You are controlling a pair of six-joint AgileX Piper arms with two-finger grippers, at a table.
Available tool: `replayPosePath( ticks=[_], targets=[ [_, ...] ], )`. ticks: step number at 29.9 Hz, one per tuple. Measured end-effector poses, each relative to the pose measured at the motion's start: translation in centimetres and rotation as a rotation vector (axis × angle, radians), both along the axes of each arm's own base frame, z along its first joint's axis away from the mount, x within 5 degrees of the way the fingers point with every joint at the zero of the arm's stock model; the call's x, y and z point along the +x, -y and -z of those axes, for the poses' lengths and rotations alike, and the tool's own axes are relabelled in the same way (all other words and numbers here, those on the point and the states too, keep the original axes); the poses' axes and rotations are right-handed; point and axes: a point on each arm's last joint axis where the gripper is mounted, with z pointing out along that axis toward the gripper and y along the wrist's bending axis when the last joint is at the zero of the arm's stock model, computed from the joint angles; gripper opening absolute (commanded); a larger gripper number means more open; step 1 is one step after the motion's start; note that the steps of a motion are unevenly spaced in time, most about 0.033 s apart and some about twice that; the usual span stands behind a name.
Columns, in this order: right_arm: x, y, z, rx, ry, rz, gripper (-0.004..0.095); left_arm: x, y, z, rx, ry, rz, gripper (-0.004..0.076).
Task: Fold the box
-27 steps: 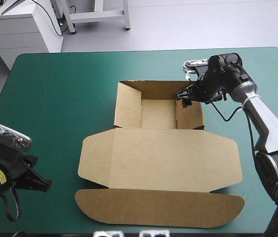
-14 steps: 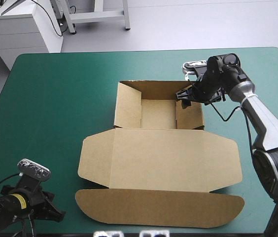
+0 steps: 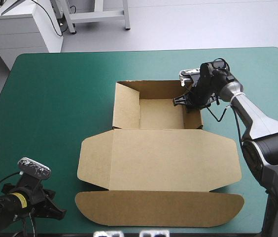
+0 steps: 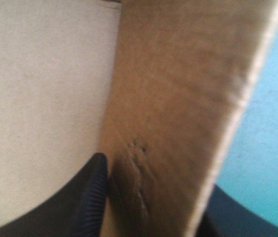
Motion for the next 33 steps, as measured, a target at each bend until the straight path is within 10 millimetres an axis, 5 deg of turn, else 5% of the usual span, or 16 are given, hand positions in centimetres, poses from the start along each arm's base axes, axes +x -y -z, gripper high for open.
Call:
replayPosePath(
  ticks=[1, 9, 13, 16, 20, 26, 33],
  targets=[
    [0.1, 0.0, 0.0, -0.003, 0.008, 0.0, -0.0025, 0.0, 0.0, 0.0, -0.001, 0.003, 0.0, 0.0021],
    [0.7, 0.9, -1.0, -0.112, 0.08, -0.025, -0.002, 0.4, 0.2, -0.3, -0.022, 0.049, 0.0, 0.0021],
    [1.4, 2.9, -2.0, -0.164, 0.115, 0.009, -0.002, 0.4, 0.2, -0.3, -0.023, 0.052, 0.0, 0.0021],
    [2.3, 6.2, -3.0, -0.178, 0.15, 0.085, -0.002, 0.4, 0.2, -0.3, -0.025, 0.051, -0.003, 0.0021],
    [3.0, 12.9, -3.5, -0.213, 0.179, 0.231, -0.002, 0.4, 0.2, -0.3, -0.025, 0.051, -0.003, 0.0021],
    [1.7, 22.6, -3.6, -0.212, 0.166, 0.46, -0.002, 0.4, 0.2, -0.3, -0.025, 0.051, -0.003, 0.0021],
    [-0.4, 29.0, -3.6, -0.199, 0.152, 0.612, -0.002, 0.4, 0.2, -0.3, -0.025, 0.052, -0.003, 0.0021]
  ],
)
